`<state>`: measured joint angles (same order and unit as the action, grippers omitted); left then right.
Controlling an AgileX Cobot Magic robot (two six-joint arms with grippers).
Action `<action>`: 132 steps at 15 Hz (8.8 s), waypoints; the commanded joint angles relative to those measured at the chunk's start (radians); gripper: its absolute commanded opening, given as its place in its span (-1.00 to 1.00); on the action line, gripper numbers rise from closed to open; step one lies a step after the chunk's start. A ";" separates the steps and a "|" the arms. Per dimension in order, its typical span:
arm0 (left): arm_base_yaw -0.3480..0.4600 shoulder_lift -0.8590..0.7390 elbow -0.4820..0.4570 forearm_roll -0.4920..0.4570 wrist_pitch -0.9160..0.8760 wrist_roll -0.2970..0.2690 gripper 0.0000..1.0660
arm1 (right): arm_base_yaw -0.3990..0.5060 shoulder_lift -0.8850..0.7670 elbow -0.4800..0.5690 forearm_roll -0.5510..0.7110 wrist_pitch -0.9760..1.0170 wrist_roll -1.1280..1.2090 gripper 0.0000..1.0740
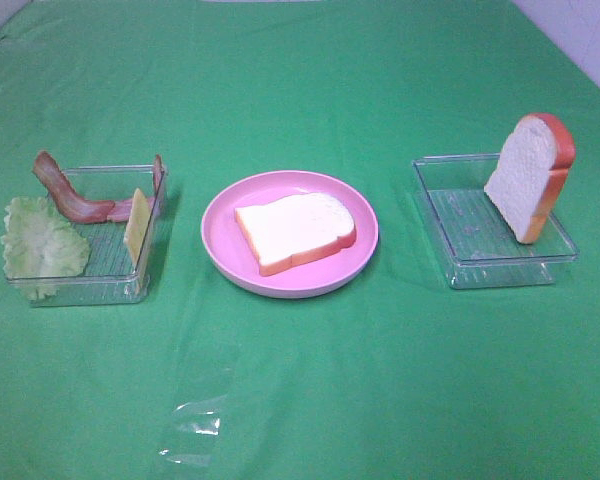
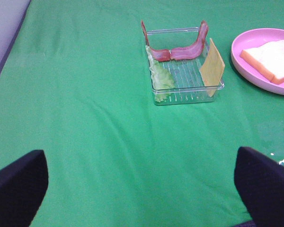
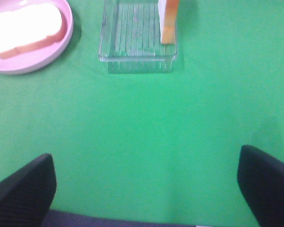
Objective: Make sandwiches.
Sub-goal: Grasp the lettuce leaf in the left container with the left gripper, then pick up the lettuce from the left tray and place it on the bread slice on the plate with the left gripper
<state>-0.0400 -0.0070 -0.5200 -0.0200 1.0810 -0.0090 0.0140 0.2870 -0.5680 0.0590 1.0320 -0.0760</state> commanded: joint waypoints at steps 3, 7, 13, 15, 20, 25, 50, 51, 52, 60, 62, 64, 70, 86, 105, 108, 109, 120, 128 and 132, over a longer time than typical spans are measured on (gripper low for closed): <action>0.003 -0.011 0.002 -0.009 -0.003 0.000 0.87 | -0.003 -0.242 0.088 -0.016 -0.020 -0.017 0.85; 0.003 -0.011 0.002 -0.009 -0.003 0.001 0.87 | -0.001 -0.323 0.109 -0.015 0.063 -0.017 0.85; 0.003 -0.002 0.002 -0.008 -0.003 0.001 0.87 | -0.001 -0.322 0.115 -0.014 0.066 -0.012 0.85; 0.003 -0.002 0.002 -0.008 -0.003 0.001 0.87 | -0.001 -0.322 0.115 -0.014 0.066 -0.012 0.85; 0.003 -0.002 0.002 -0.008 -0.003 0.001 0.87 | -0.001 -0.322 0.115 -0.014 0.066 -0.012 0.85; 0.003 -0.002 0.002 -0.008 -0.003 0.001 0.87 | -0.001 -0.322 0.115 -0.014 0.066 -0.012 0.85; 0.003 1.243 -0.264 -0.001 -0.500 0.024 0.83 | -0.001 -0.322 0.115 -0.011 0.066 -0.012 0.85; 0.003 1.314 -0.314 -0.002 -0.500 0.024 0.83 | -0.001 -0.322 0.115 -0.011 0.066 -0.012 0.85; 0.003 1.380 -0.359 -0.008 -0.500 0.024 0.83 | -0.001 -0.322 0.115 -0.011 0.066 -0.012 0.85; 0.002 1.817 -0.735 -0.211 -0.291 0.009 0.83 | -0.001 -0.322 0.115 -0.011 0.066 -0.012 0.85; 0.001 1.902 -0.835 -0.183 -0.186 -0.038 0.83 | -0.001 -0.322 0.115 -0.011 0.066 -0.012 0.85; -0.006 1.974 -0.937 -0.106 -0.097 -0.097 0.83 | -0.001 -0.322 0.115 -0.011 0.066 -0.012 0.85; -0.037 2.037 -0.964 -0.034 -0.068 -0.110 0.83 | -0.001 -0.322 0.115 -0.007 0.066 -0.009 0.85; -0.039 2.073 -0.964 -0.026 -0.079 -0.108 -0.61 | -0.001 -0.322 0.115 -0.008 0.066 -0.006 0.84; -0.039 2.038 -1.207 -0.172 0.152 -0.145 -1.00 | -0.001 -0.322 0.115 -0.008 0.066 -0.006 0.84; -0.054 2.014 -1.361 -0.244 0.192 -0.145 -1.00 | -0.001 -0.322 0.115 -0.008 0.066 -0.005 0.84; -0.072 2.014 -1.391 -0.256 0.189 -0.144 -1.00 | -0.001 -0.322 0.115 -0.008 0.066 -0.005 0.84; -0.375 2.089 -1.422 -0.517 -0.316 -0.133 -1.00 | -0.001 -0.322 0.115 -0.008 0.066 -0.004 0.84; -0.517 2.288 -1.421 -0.528 -0.291 -0.133 -1.00 | -0.001 -0.322 0.115 -0.008 0.066 -0.004 0.84; -0.514 2.340 -1.421 -0.424 -0.244 -0.133 -1.00 | -0.001 -0.322 0.115 -0.008 0.066 -0.004 0.84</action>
<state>-0.5540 2.3320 -1.9400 -0.4520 0.8280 -0.1450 0.0140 -0.0030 -0.4560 0.0480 1.1020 -0.0770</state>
